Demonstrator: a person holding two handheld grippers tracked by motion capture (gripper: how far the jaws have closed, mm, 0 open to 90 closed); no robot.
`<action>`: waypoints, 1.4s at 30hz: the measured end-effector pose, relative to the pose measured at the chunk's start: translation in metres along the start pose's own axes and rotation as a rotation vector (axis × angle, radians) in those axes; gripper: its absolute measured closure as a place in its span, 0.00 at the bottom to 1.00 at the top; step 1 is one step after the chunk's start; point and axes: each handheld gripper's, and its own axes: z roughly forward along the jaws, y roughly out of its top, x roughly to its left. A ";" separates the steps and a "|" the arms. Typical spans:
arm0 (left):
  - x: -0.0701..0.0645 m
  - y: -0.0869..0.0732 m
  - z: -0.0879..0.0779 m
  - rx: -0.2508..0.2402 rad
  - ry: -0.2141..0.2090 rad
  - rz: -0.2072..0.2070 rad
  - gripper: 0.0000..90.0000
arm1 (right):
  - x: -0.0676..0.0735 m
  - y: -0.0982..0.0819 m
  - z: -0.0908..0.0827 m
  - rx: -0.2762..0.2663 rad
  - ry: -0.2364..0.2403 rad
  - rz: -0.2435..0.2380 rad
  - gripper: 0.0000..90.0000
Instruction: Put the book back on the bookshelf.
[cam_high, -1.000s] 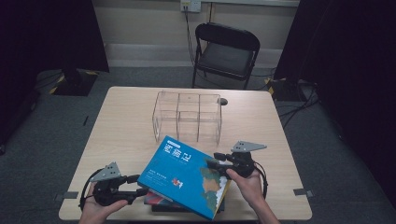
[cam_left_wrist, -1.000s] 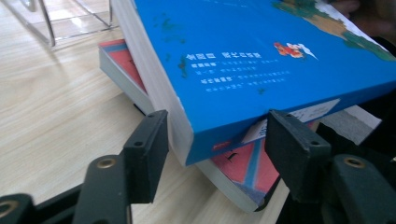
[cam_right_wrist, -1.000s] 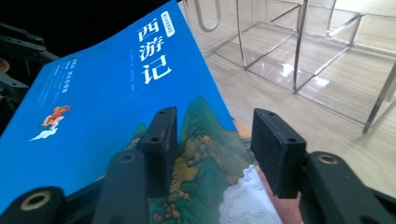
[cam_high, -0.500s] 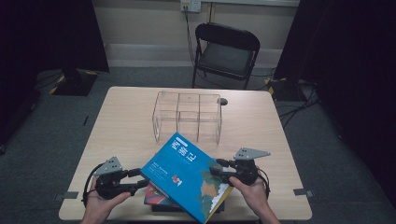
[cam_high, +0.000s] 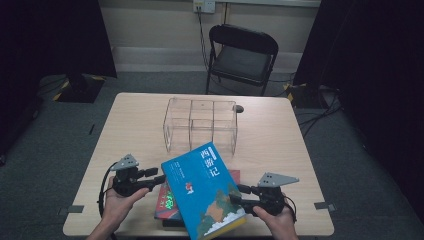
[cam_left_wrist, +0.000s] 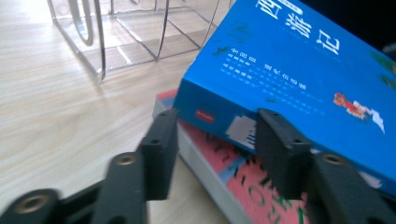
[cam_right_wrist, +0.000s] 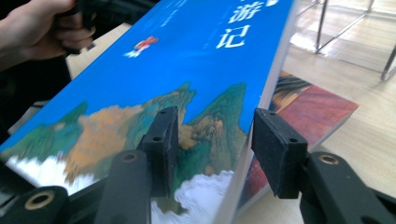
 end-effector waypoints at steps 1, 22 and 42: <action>0.002 0.001 0.002 0.002 -0.009 -0.026 0.57 | 0.000 0.001 -0.001 0.009 0.008 -0.004 0.58; -0.028 0.010 0.006 0.001 -0.058 -0.004 0.62 | -0.025 0.030 0.048 -0.050 -0.031 0.048 0.52; -0.030 0.022 0.031 0.031 -0.071 -0.100 0.51 | -0.022 0.023 0.031 -0.065 -0.070 0.067 0.56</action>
